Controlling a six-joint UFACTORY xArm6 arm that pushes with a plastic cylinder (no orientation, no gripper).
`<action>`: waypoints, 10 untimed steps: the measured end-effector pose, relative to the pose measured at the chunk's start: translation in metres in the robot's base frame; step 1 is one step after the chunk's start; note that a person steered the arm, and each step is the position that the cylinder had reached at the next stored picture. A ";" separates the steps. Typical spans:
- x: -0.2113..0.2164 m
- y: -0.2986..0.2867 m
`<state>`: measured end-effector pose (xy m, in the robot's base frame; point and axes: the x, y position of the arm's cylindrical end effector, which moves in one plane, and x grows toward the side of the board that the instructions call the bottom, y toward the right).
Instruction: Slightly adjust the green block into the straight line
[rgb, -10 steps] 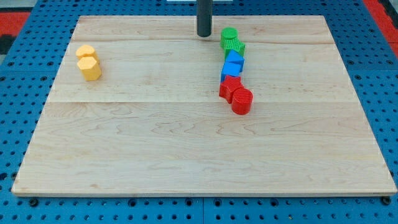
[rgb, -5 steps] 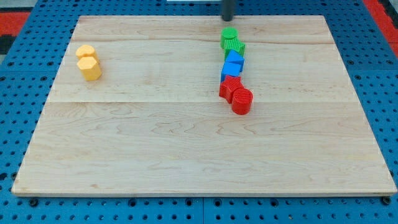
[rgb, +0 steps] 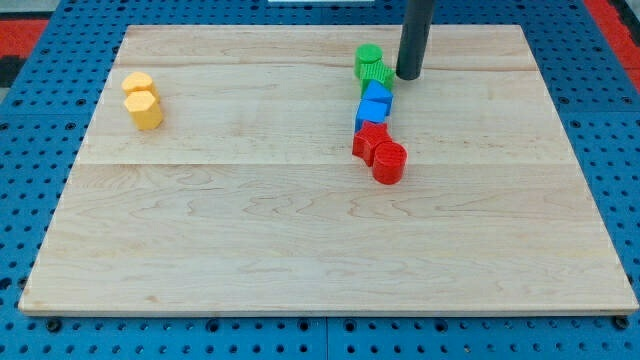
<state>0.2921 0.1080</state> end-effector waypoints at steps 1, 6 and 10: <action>0.000 -0.005; 0.002 -0.029; -0.056 -0.001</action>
<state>0.2365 0.1067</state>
